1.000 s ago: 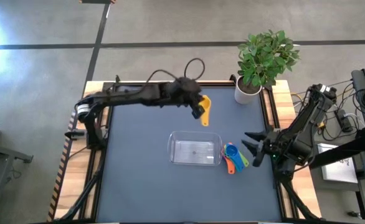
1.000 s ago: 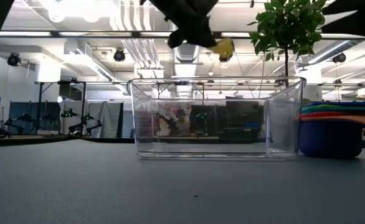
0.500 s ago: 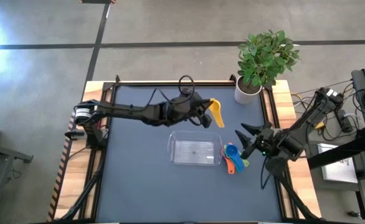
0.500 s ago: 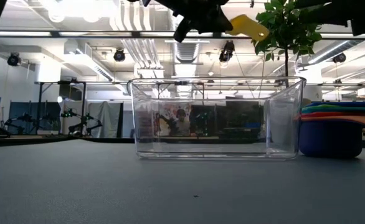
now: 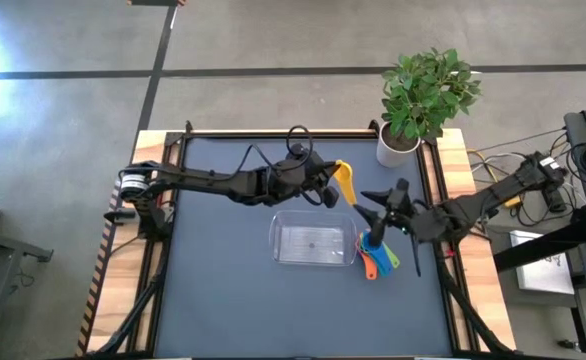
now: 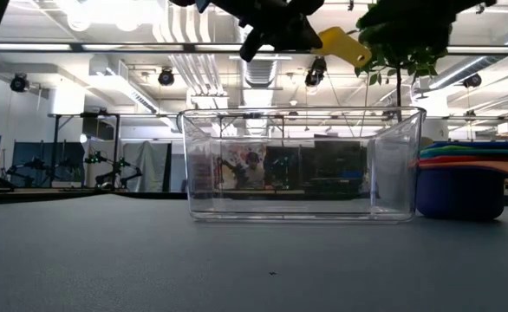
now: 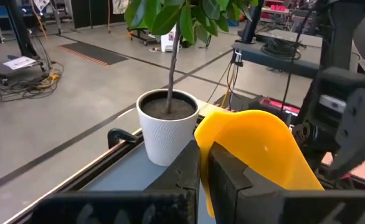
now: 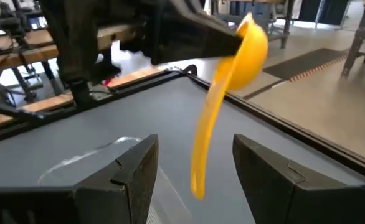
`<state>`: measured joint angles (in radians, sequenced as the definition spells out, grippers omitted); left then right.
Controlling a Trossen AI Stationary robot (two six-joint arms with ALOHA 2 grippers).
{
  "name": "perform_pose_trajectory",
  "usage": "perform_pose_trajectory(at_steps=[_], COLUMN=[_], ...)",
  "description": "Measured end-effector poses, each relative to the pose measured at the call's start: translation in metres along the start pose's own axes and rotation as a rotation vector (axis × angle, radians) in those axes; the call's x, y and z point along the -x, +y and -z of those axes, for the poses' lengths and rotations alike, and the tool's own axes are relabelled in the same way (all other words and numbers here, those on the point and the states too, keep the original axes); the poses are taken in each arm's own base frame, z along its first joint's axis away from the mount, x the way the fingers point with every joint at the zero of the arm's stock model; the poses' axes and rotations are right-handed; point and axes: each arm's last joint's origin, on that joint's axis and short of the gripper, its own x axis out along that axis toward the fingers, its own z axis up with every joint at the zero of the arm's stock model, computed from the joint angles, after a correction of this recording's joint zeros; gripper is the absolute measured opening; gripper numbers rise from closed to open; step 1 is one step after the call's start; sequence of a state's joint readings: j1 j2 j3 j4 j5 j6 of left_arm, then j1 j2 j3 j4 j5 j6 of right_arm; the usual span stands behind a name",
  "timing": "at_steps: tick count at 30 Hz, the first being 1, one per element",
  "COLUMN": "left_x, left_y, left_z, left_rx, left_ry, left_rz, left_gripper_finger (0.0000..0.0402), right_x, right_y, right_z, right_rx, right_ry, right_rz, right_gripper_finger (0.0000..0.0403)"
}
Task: Nest measuring cups in basket
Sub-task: Stack the yellow measuring cup on top of the blue measuring cup
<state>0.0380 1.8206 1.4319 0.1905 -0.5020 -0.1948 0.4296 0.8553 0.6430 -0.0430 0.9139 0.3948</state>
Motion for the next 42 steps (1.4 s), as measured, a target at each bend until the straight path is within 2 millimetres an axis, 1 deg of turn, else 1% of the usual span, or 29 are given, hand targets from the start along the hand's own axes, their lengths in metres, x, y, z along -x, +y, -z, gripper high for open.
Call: perform_pose_trajectory(at_steps=[4,10,15,18,20,22,23,24,29,32,36,38,42], left_x=[0.0,0.0,0.0,0.0,0.0,0.0,0.0,0.0,0.0,0.001,0.008,0.013,0.026], left_y=[0.0,-0.001,-0.001,-0.001,-0.001,-0.001,-0.001,-0.001,-0.002,-0.001,0.001,0.004,0.01], left_z=[0.0,0.001,0.0,0.0,0.0,0.001,0.001,0.001,0.001,0.002,0.003,0.0,-0.014], left_rx=[-0.014,-0.017,-0.028,-0.03,-0.031,-0.031,-0.032,-0.032,-0.033,-0.043,-0.105,-0.124,-0.149], left_ry=[0.004,0.005,0.005,0.005,0.006,0.007,0.008,0.009,0.013,0.034,0.115,0.136,0.139], left_rz=[0.003,0.005,0.014,0.01,0.01,0.013,0.014,0.015,0.028,0.037,0.044,0.04,0.027], left_gripper_finger=[0.0,0.0,0.0,0.0,0.0,0.0,0.0,0.0,0.0004,0.002,0.005,0.0066,0.0095], right_x=[-0.011,-0.027,-0.035,-0.037,-0.037,-0.037,-0.037,-0.037,-0.037,-0.035,-0.028,-0.024,-0.011], right_y=[-0.011,-0.023,-0.033,-0.035,-0.035,-0.034,-0.034,-0.034,-0.034,-0.035,-0.039,-0.041,-0.043], right_z=[-0.007,-0.011,-0.013,-0.014,-0.014,-0.014,-0.014,-0.014,-0.014,-0.014,-0.013,-0.012,-0.009], right_rx=[-0.022,-0.06,-0.075,-0.071,-0.054,-0.043,-0.033,-0.031,-0.042,-0.044,-0.084,-0.1,-0.148], right_ry=[-0.003,0.029,0.041,0.045,0.052,0.059,0.061,0.062,0.065,0.074,0.101,0.123,0.18], right_rz=[0.01,-0.019,-0.013,-0.019,-0.05,-0.082,-0.092,-0.093,-0.091,-0.09,-0.081,-0.08,-0.11], right_gripper_finger=[0.0194,0.0193,0.0175,0.0138,0.0096,0.0043,0.0026,0.002,0.001,0.0009,0.0008,0.0008,0.0008])
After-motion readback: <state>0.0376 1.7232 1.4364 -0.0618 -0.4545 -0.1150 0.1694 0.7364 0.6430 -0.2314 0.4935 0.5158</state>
